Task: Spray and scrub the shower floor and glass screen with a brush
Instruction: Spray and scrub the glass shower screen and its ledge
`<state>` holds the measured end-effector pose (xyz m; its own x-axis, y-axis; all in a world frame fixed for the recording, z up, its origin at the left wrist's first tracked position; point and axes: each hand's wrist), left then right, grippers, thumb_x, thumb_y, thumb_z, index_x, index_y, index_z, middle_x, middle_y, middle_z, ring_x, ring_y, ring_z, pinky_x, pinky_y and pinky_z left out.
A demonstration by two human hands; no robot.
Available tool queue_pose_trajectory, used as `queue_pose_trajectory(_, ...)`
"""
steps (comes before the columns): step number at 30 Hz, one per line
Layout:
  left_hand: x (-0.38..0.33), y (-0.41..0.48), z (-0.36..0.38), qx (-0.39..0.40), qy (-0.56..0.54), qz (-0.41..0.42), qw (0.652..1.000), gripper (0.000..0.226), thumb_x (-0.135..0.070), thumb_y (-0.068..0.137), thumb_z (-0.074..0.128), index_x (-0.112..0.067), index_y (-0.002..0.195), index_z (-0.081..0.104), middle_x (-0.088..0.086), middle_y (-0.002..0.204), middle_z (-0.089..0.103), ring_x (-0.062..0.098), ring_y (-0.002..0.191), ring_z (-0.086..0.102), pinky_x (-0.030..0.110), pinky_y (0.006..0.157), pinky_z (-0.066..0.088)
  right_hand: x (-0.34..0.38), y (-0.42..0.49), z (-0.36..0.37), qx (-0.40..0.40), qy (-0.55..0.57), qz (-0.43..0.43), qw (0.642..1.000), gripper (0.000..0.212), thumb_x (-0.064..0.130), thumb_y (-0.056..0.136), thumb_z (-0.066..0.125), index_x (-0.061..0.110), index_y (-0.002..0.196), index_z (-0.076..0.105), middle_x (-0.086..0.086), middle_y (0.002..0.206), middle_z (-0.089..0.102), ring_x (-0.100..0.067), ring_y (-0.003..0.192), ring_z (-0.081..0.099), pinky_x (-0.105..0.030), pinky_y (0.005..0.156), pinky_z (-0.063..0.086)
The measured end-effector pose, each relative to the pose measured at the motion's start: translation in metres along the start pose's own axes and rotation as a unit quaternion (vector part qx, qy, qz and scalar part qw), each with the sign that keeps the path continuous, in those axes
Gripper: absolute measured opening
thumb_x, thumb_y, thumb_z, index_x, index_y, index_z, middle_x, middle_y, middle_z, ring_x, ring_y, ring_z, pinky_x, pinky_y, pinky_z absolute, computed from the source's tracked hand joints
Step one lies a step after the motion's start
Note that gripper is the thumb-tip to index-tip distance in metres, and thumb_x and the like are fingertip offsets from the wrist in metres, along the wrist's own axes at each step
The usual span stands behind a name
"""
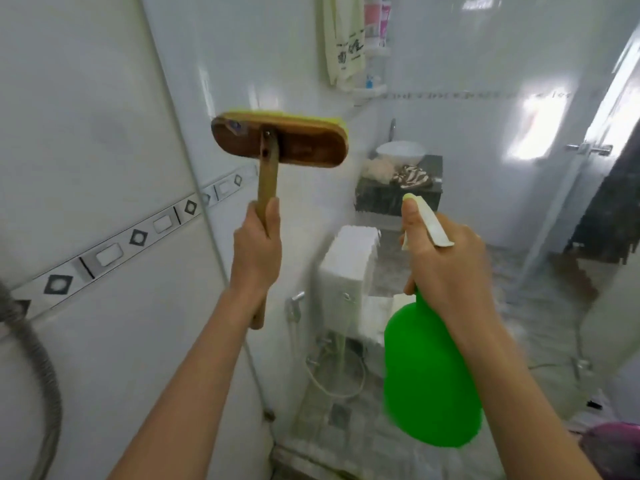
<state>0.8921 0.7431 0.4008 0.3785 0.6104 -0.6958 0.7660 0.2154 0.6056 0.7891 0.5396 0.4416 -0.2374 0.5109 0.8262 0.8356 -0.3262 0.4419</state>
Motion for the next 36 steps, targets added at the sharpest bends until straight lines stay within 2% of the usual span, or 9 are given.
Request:
queue_pose_trajectory(3,0.049,-0.063,0.014,0.05,-0.006,-0.053,0.997,0.034,-0.049,0.095,0.03,-0.022,0.086,0.046,-0.005,0.058,0.046,0.006,0.042,0.046,0.02,0.04,0.036,0.005,-0.003,0.015,0.005,-0.002,-0.01,1.0,0.058,0.047,0.102,0.043,-0.002,0.078,0.062,-0.015,0.06,0.06,-0.02,0.045,0.058,-0.011,0.039,0.041)
queue_pose_trajectory(7,0.11,-0.13,0.006,0.141,0.102,-0.061,0.983,0.042,-0.064,0.085,0.023,-0.026,0.081,0.042,-0.004,0.053,0.046,0.008,0.041,0.046,0.04,0.044,0.042,0.015,-0.003,0.032,0.022,0.01,-0.013,1.0,0.059,0.047,0.102,0.043,-0.004,0.079,0.063,-0.018,0.066,0.061,-0.023,0.048,0.057,-0.011,0.036,0.039)
queue_pose_trajectory(10,0.097,-0.063,-0.01,0.079,0.081,-0.033,0.993,0.046,-0.061,0.088,0.024,-0.02,0.085,0.044,-0.001,0.056,0.048,0.025,0.052,0.054,0.041,0.048,0.045,0.024,0.002,0.043,0.017,0.013,-0.023,1.0,0.059,0.049,0.101,0.044,-0.003,0.079,0.061,-0.017,0.071,0.063,-0.031,0.057,0.062,-0.012,0.034,0.037)
queue_pose_trajectory(14,0.062,0.022,-0.023,-0.018,-0.019,-0.025,0.999,0.045,-0.054,0.096,0.027,-0.014,0.085,0.045,-0.001,0.057,0.041,0.014,0.045,0.039,0.025,0.039,0.034,0.033,0.001,0.055,0.018,0.04,-0.02,0.999,0.058,0.048,0.101,0.045,-0.003,0.08,0.061,-0.017,0.073,0.062,-0.024,0.051,0.059,-0.009,0.032,0.035)
queue_pose_trajectory(19,0.118,-0.076,0.0,0.056,-0.006,-0.078,0.995,0.043,-0.059,0.088,0.027,-0.021,0.083,0.045,0.002,0.056,0.041,0.007,0.042,0.037,0.016,0.037,0.032,0.035,-0.002,0.058,0.021,0.039,-0.025,0.999,0.058,0.047,0.101,0.045,-0.004,0.081,0.062,-0.018,0.081,0.066,-0.024,0.05,0.058,-0.01,0.034,0.037)
queue_pose_trajectory(21,0.127,-0.09,-0.006,0.085,0.022,-0.083,0.993,0.048,-0.065,0.083,0.025,-0.021,0.08,0.044,0.001,0.055,0.042,0.006,0.04,0.038,0.017,0.037,0.032,0.038,0.0,0.058,0.023,0.032,-0.031,0.999,0.059,0.048,0.101,0.044,-0.005,0.08,0.061,-0.018,0.079,0.066,-0.027,0.052,0.06,-0.01,0.034,0.036)
queue_pose_trajectory(25,0.075,0.014,-0.034,-0.035,0.053,-0.017,0.998,0.041,-0.049,0.096,0.029,-0.013,0.085,0.045,0.005,0.066,0.05,0.027,0.062,0.049,0.033,0.056,0.034,0.047,0.007,0.058,0.006,0.029,-0.035,0.999,0.062,0.049,0.101,0.046,-0.007,0.078,0.058,-0.02,0.074,0.063,-0.02,0.042,0.058,-0.014,0.033,0.037)
queue_pose_trajectory(31,0.034,0.072,-0.036,-0.071,-0.055,-0.02,0.996,0.046,-0.057,0.096,0.026,-0.018,0.082,0.045,-0.003,0.062,0.045,0.021,0.058,0.047,0.035,0.055,0.041,0.042,0.004,0.053,-0.002,0.023,-0.008,1.0,0.063,0.05,0.102,0.044,-0.008,0.079,0.06,-0.017,0.07,0.062,-0.011,0.035,0.058,-0.023,0.036,0.044)
queue_pose_trajectory(36,0.089,-0.122,0.029,0.124,-0.009,-0.081,0.989,0.051,-0.056,0.087,0.027,-0.015,0.099,0.054,-0.007,0.056,0.05,0.006,0.048,0.051,0.025,0.047,0.044,0.029,-0.003,0.037,-0.009,-0.017,-0.004,1.0,0.06,0.051,0.101,0.043,-0.002,0.078,0.062,-0.012,0.071,0.064,-0.017,0.042,0.062,-0.024,0.04,0.045)
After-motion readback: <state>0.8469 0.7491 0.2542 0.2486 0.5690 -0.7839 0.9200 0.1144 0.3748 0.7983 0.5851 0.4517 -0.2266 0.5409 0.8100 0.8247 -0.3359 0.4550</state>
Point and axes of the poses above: each hand's wrist, its own y-axis towards the middle knuckle, its own z-axis out of the palm, x = y × z
